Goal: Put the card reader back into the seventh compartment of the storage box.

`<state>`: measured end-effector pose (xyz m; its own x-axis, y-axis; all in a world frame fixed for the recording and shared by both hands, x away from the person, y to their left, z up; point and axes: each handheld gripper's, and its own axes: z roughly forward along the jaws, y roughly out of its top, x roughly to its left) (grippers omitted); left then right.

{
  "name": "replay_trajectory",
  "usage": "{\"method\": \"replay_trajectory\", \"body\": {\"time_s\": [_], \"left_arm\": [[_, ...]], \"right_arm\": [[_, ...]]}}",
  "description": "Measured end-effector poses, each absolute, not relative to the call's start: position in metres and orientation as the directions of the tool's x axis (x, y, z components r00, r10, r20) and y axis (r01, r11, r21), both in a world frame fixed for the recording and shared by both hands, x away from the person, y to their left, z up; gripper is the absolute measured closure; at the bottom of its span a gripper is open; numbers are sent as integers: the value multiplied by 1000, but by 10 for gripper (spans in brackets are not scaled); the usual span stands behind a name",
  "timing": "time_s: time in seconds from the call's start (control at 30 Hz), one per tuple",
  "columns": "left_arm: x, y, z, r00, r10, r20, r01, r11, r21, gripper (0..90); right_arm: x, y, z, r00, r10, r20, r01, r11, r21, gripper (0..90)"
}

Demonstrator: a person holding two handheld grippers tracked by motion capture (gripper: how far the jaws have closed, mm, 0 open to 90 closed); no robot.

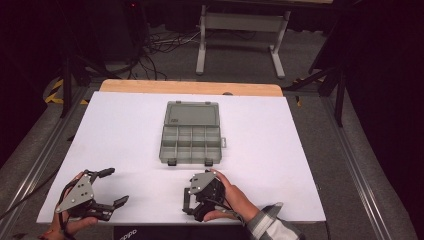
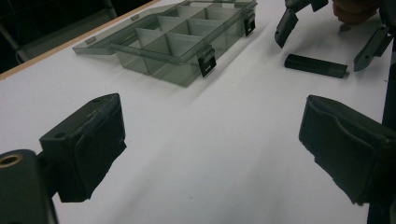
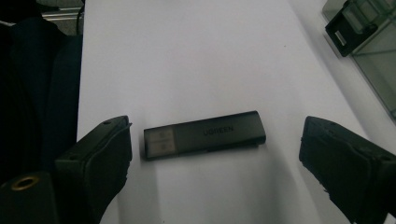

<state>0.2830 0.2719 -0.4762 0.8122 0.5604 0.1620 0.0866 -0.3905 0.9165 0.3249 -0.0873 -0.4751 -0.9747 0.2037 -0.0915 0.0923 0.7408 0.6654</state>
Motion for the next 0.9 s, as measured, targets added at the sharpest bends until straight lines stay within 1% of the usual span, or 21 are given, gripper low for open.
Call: {"method": "replay_trajectory", "body": {"time_s": [0.3, 0.37, 0.47, 0.5, 0.57, 0.63, 0.7, 0.73, 0.9], "left_arm": [[283, 272, -476, 816, 556, 160, 88, -391, 916, 79], [283, 272, -476, 816, 555, 161, 87, -394, 915, 79], [283, 271, -477, 818, 554, 155, 92, -391, 916, 79], [283, 271, -477, 818, 554, 154, 91, -389, 917, 79], [283, 272, -476, 818, 554, 158, 88, -391, 916, 79], [283, 272, -476, 817, 556, 156, 89, -388, 918, 79], [283, 272, -476, 818, 554, 156, 89, -389, 917, 80], [283, 272, -476, 819, 552, 158, 87, -391, 916, 80], [283, 271, -476, 819, 551, 158, 87, -393, 916, 80]], "right_arm": [[329, -81, -478, -978, 191, -79, 93, 747, 658, 115], [331, -81, -479, -981, 182, -63, 96, 745, 660, 140], [334, -81, -479, -985, 170, -32, 108, 747, 656, 154], [335, -81, -479, -985, 170, -36, 105, 750, 653, 166], [335, -79, -477, -986, 164, -39, 100, 755, 648, 201], [334, -79, -476, -988, 150, -32, 94, 755, 649, 256], [333, -80, -476, -989, 144, -25, 94, 755, 648, 273], [332, -80, -475, -991, 134, -25, 86, 757, 648, 303], [331, -80, -475, -990, 139, -33, 85, 757, 647, 306]]}}
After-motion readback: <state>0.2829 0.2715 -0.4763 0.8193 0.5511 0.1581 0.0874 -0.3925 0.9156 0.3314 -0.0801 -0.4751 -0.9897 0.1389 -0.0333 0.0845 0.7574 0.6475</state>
